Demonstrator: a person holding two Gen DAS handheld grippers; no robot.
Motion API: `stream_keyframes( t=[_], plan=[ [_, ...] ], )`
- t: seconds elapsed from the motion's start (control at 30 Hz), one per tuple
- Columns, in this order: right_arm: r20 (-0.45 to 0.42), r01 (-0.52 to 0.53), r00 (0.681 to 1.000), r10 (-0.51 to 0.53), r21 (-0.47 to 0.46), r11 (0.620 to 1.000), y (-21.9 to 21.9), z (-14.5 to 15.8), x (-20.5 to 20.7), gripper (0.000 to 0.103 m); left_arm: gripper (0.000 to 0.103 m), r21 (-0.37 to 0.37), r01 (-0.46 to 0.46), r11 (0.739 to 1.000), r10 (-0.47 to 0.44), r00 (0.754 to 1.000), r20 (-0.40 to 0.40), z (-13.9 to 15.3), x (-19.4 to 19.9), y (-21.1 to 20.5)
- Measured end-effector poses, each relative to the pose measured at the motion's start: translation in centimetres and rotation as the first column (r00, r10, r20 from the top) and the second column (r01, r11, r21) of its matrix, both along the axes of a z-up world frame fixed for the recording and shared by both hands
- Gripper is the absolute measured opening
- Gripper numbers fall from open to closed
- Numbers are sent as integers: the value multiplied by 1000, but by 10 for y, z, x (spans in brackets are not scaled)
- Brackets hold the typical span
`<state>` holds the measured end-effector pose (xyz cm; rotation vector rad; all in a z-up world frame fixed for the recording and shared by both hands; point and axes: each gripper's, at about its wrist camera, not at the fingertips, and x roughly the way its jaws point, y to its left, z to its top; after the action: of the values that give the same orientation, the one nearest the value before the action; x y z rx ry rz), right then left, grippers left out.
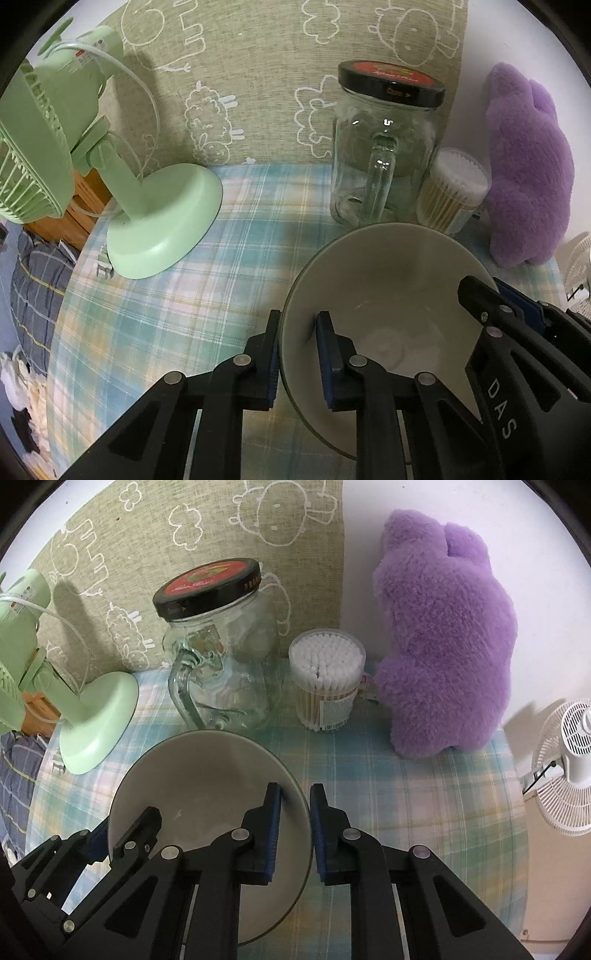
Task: Organize plates and bowls
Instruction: 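Grasp the rim of the patterned beige bowl with both grippers, then lift the patterned bowl with both grippers and carry it to the large bowl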
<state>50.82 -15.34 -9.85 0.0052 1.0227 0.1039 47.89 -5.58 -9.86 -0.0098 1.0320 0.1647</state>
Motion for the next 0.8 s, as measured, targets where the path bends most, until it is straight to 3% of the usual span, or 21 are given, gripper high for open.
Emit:
stream_keyframes(
  t=[0.37,0.8],
  plan=[
    [-18,31,999,-31,19,999,-13,16,-24,19,16,2,18,1000,-18,1000,4,21,-23,-14],
    [34,50,998,-52,47,998,-27,69,-70,19,16,21,21,1000,-22,997,68,75,-68,-23]
  ],
)
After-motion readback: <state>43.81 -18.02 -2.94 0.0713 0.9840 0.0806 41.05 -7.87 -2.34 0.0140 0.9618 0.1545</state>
